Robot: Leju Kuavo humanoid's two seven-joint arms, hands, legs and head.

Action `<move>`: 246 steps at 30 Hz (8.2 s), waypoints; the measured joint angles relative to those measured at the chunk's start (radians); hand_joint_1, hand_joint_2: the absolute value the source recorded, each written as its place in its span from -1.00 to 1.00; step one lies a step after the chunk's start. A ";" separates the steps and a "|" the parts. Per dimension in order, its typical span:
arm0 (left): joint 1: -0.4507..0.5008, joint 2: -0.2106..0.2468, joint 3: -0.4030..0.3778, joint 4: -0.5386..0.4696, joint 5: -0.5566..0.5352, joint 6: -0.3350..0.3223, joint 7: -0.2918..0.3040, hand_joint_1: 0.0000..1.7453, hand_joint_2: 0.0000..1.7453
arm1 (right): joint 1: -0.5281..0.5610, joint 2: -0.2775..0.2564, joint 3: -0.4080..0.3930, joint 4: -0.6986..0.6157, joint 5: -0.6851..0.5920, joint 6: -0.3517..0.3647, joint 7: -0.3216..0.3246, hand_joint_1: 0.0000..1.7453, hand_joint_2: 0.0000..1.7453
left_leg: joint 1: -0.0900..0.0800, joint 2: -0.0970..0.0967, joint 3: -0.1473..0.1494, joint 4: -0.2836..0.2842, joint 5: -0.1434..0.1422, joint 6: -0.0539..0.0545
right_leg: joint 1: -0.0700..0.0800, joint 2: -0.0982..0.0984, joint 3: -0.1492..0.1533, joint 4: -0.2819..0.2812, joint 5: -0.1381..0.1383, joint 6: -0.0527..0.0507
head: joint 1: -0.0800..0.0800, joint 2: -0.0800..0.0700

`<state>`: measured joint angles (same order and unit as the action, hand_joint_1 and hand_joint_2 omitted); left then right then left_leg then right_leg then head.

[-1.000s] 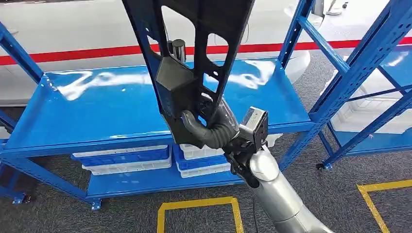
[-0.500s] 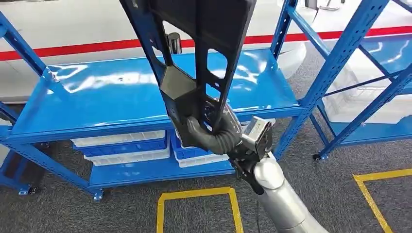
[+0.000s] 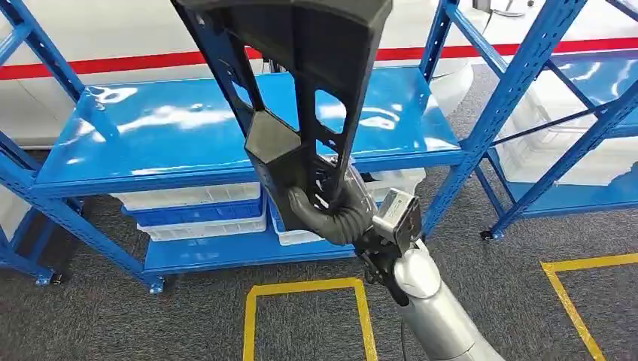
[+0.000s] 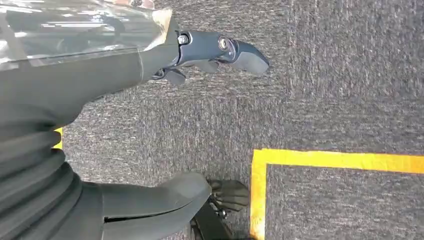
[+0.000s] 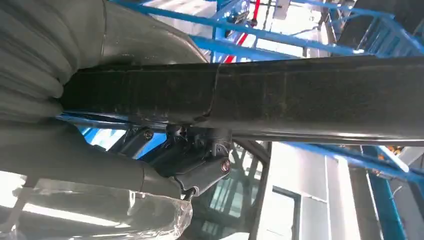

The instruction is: Take the parts from the cabinet and place them on the table.

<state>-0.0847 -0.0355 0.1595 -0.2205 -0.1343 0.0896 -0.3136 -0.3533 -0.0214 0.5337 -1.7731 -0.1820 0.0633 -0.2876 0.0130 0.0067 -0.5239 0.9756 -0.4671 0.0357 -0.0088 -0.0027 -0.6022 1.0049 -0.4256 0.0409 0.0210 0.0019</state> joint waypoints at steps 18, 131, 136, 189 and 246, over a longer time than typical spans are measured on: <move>0.002 0.001 0.000 -0.002 0.001 0.003 -0.003 -1.00 1.00 | 0.013 -0.003 0.004 -0.002 0.016 0.024 -0.004 1.00 1.00 | 0.004 -0.007 -0.183 0.204 -0.079 -0.053 | -0.008 0.001 0.077 -0.029 -0.044 -0.054 | 0.001 0.000; 0.007 -0.009 -0.043 -0.001 -0.062 0.019 -0.031 -1.00 1.00 | 0.129 -0.055 0.024 -0.037 0.104 -0.014 -0.084 1.00 1.00 | -0.003 -0.094 -0.076 0.028 0.040 0.006 | -0.017 0.037 0.054 0.016 -0.066 0.027 | 0.002 0.000; 0.014 -0.005 -0.044 0.000 -0.071 0.017 -0.023 -1.00 1.00 | 0.124 -0.051 0.024 -0.031 0.105 -0.008 -0.087 1.00 1.00 | -0.004 -0.123 -0.090 0.029 0.045 -0.026 | -0.016 0.022 0.062 -0.004 -0.058 -0.015 | 0.000 0.000; -0.003 0.018 -0.047 -0.003 -0.074 -0.027 0.029 -1.00 1.00 | 0.150 -0.012 -0.001 -0.002 0.141 0.039 -0.109 1.00 1.00 | -0.005 -0.059 -0.085 0.029 0.040 0.007 | 0.000 -0.001 -0.088 0.291 -0.175 -0.005 | 0.001 0.000; -0.006 0.006 -0.061 -0.010 -0.055 -0.015 0.050 -1.00 1.00 | 0.250 -0.016 -0.105 -0.111 0.262 -0.014 -0.174 1.00 1.00 | -0.008 -0.014 -0.079 0.028 0.036 0.010 | 0.004 -0.013 -0.019 0.162 -0.143 -0.027 | -0.002 0.000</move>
<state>-0.0911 -0.0294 0.0988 -0.2308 -0.1896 0.0748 -0.2632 -0.1031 -0.0378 0.4284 -1.8841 0.0797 0.0492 -0.4612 0.0050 -0.0077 -0.6031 1.0039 -0.4312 0.0457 -0.0044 -0.0162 -0.6208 1.1665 -0.5684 0.0141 0.0195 0.0019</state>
